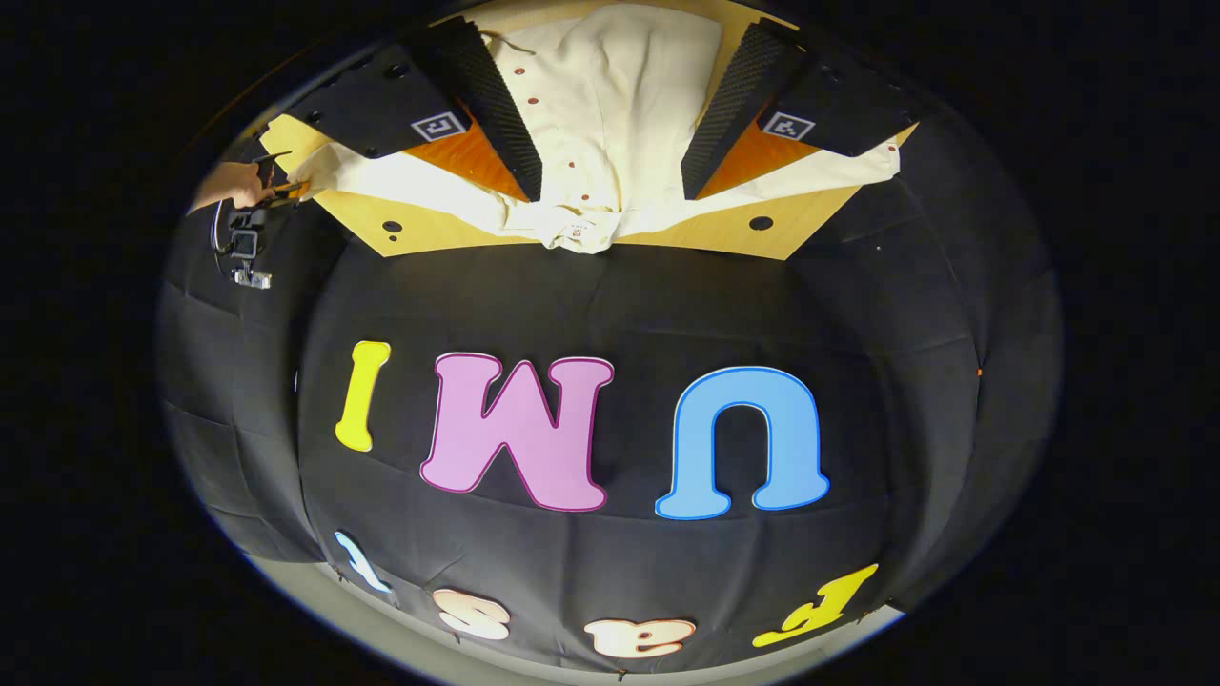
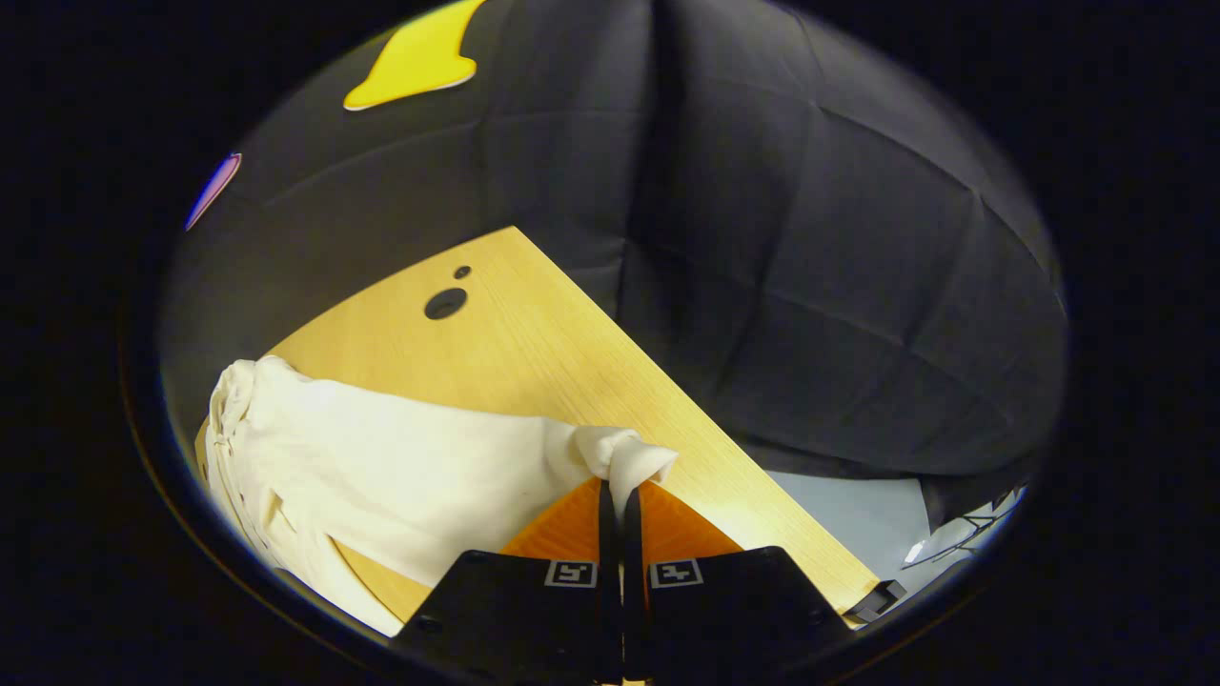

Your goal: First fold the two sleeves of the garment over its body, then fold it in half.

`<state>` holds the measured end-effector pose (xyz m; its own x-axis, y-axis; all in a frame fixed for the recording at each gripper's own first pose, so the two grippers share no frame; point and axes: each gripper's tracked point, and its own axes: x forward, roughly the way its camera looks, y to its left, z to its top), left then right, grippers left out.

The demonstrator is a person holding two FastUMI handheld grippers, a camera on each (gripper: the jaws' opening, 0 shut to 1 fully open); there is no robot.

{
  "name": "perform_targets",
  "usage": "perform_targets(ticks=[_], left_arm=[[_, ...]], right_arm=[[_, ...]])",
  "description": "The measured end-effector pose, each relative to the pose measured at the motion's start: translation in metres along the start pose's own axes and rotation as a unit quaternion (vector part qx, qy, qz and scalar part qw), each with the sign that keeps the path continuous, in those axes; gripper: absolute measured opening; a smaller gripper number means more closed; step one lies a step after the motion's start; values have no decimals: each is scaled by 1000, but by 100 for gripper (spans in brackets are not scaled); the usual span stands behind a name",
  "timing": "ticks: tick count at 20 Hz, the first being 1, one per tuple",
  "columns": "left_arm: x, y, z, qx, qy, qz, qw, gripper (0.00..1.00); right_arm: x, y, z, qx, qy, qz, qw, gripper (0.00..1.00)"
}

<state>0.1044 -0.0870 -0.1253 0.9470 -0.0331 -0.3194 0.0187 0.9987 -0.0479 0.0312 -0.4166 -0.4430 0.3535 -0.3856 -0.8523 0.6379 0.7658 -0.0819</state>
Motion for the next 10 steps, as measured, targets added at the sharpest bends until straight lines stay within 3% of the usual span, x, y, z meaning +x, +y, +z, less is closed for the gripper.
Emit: perform_targets(ticks=[4,10], left_arm=[[-2,21,-2,-4,1,7,1000,96],[-17,64,-2,-18,-11,32,999,96]], right_arm=[[-33,92,31,-55,-36,69,995,5],[-91,274,41,-131,-69,192,970,5]])
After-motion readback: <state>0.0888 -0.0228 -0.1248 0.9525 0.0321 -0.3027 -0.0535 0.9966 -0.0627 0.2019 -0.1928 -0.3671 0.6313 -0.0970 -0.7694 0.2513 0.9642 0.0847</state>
